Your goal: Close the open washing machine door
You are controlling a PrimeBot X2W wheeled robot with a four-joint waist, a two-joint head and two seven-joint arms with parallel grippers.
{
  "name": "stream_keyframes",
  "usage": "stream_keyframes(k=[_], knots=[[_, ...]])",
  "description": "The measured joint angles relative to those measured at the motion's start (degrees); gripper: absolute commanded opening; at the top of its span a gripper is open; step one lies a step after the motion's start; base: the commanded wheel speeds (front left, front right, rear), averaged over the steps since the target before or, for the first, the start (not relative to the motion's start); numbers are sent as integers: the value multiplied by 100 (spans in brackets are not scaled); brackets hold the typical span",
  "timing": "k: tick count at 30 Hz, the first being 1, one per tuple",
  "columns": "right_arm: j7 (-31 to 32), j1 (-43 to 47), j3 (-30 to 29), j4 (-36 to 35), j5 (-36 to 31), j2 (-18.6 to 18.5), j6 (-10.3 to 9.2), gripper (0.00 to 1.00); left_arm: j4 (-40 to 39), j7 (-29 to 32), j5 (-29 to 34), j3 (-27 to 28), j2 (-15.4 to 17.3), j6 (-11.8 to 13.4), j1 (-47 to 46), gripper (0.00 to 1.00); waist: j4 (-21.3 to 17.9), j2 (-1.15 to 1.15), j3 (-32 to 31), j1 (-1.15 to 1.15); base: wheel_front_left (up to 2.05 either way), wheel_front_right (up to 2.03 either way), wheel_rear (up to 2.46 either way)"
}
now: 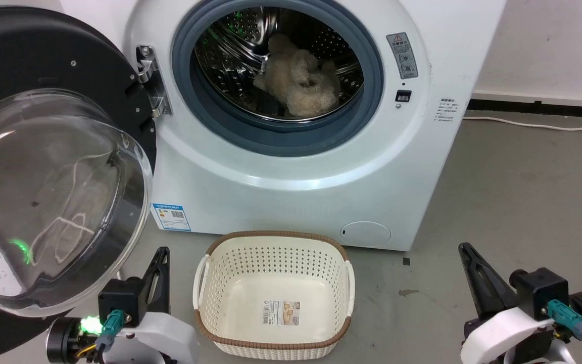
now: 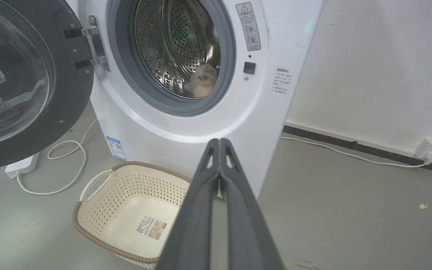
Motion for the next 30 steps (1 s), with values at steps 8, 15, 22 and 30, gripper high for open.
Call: stream_keyframes(k=[8, 15, 22, 30], knots=[[0, -6, 2, 4, 2, -1, 0, 100, 4, -1, -1, -7, 0, -1, -1, 100, 0, 0, 0, 0, 0, 0, 0], [-40, -6, -21, 9, 13, -1, 0, 100, 11, -49, -2, -49, 0, -1, -1, 100, 13, 0, 1, 0, 0, 0, 0], [-118, -4, -47, 12, 57, -2, 0, 100, 19, -116, -2, -100, 1, -1, -1, 100, 109, 0, -13, 0, 0, 0, 0], [-232, 17, -25, 11, 66, -4, 0, 100, 24, -225, -2, -152, 21, -1, -1, 100, 401, 0, -60, 0, 0, 0, 0]])
